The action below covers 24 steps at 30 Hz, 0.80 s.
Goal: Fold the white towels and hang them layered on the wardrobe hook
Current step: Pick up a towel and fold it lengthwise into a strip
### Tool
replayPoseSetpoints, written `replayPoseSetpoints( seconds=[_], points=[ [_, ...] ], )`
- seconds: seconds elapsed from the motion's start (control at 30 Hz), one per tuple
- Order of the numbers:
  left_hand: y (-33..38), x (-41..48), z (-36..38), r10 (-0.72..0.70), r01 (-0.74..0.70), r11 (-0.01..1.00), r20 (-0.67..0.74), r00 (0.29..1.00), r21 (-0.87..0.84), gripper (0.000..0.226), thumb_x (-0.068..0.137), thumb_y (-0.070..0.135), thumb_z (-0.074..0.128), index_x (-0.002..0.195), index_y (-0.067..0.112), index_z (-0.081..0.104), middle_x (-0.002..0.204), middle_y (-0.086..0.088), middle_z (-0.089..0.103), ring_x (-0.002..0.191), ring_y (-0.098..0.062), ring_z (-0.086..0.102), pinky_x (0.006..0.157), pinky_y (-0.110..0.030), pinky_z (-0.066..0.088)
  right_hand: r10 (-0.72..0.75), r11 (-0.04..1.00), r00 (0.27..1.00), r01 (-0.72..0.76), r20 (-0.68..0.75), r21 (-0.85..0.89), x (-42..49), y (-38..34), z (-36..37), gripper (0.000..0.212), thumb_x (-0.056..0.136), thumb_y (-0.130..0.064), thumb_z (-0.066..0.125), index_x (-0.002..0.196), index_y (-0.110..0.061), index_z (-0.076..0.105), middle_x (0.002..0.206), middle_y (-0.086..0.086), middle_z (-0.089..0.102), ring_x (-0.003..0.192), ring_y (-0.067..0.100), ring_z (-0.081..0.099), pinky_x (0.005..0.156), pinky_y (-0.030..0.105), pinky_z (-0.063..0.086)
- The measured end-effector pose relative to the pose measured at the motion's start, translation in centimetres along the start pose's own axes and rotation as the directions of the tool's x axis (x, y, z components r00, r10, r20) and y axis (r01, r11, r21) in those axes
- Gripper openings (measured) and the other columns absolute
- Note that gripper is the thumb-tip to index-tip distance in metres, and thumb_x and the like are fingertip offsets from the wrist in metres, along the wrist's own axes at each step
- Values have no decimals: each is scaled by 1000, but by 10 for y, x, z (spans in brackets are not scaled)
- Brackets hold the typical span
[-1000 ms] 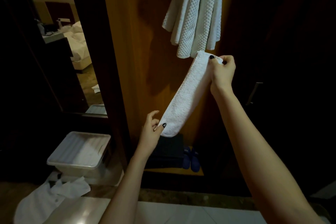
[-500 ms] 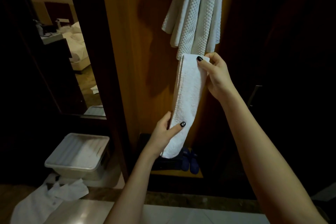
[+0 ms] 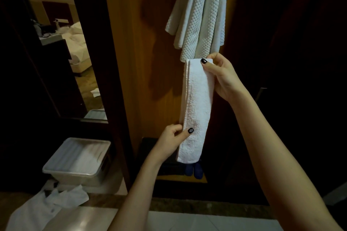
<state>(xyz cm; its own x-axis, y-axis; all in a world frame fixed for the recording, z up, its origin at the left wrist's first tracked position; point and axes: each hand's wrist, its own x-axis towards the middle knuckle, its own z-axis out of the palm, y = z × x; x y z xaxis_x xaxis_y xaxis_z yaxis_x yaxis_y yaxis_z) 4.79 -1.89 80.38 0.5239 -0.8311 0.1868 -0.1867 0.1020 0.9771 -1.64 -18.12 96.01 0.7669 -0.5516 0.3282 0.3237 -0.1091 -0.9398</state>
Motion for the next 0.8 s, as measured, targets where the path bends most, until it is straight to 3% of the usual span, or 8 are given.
replayPoseSetpoints(
  seconds=[0.13, 0.23, 0.3, 0.37, 0.43, 0.5, 0.67, 0.8],
  points=[
    [-8, -3, 1, 1, -1, 1000, -73, 997, -8, 35, 90, 19, 67, 72, -10, 60, 88, -8, 46, 81, -16, 48, 74, -27, 42, -10, 1000, 996, 8, -93, -20, 2, 4, -4, 21, 92, -4, 62, 80, -14, 49, 78, 0, 59, 65, 6, 60, 58, 21, 49],
    [-11, -8, -4, 31, -35, 998, -77, 997, -51, 45, 89, 31, 66, 80, -12, 56, 84, -8, 49, 80, -20, 47, 72, -37, 37, -20, 996, 978, 3, -207, -84, 5, 13, -11, 18, 93, -6, 62, 83, -13, 49, 81, 0, 59, 64, 4, 61, 57, 21, 50],
    [-11, -10, -7, 29, -32, 999, -68, 997, -39, 36, 89, 40, 65, 87, 4, 66, 83, -4, 58, 80, -20, 53, 70, -36, 40, -77, 979, 959, 21, -271, -205, 6, 21, -17, 18, 94, -10, 62, 84, -15, 48, 81, -2, 57, 62, 0, 58, 56, 19, 47],
    [-12, -11, -9, 26, -26, 1000, -53, 998, -10, 8, 93, 31, 64, 91, 35, 71, 89, 10, 70, 84, -11, 66, 70, -26, 49, -161, 937, 938, 47, -308, -347, 6, 29, -22, 18, 94, -12, 61, 83, -17, 47, 81, -4, 53, 65, 2, 53, 57, 19, 44],
    [-11, -13, -13, 20, -21, 1000, -41, 999, -23, 35, 94, 18, 63, 104, 52, 61, 102, 8, 73, 94, -13, 71, 72, -28, 57, -226, 894, 915, 59, -333, -444, 5, 36, -28, 16, 93, -14, 61, 85, -14, 47, 81, -5, 50, 71, 8, 49, 61, 24, 41],
    [-9, -14, -19, -10, 8, 997, -23, 1000, -78, 47, 94, 12, 64, 119, 50, 52, 107, 0, 72, 100, -20, 70, 76, -35, 59, -256, 863, 904, 54, -343, -503, 5, 40, -38, 15, 92, -15, 60, 87, -14, 46, 80, -5, 48, 72, 9, 46, 61, 26, 39],
    [1, -10, -46, -5, -4, 994, 85, 996, 110, 28, 93, 3, 60, 101, 27, 72, 102, 26, 68, 101, 11, 59, 82, -4, 42, -258, 819, 927, 60, -273, -570, -1, 44, -65, 9, 91, -15, 61, 90, -20, 55, 86, -10, 56, 74, 7, 53, 59, 18, 45],
    [19, 17, -74, -106, 30, 950, 232, 967, 311, 33, 88, 5, 66, 104, 33, 71, 112, 24, 65, 110, 13, 54, 90, -4, 38, -110, 854, 977, -1, -182, -521, -7, 39, -85, 47, 93, 3, 47, 90, -37, 73, 105, -24, 65, 99, 5, 60, 76, 24, 51]
  ],
)
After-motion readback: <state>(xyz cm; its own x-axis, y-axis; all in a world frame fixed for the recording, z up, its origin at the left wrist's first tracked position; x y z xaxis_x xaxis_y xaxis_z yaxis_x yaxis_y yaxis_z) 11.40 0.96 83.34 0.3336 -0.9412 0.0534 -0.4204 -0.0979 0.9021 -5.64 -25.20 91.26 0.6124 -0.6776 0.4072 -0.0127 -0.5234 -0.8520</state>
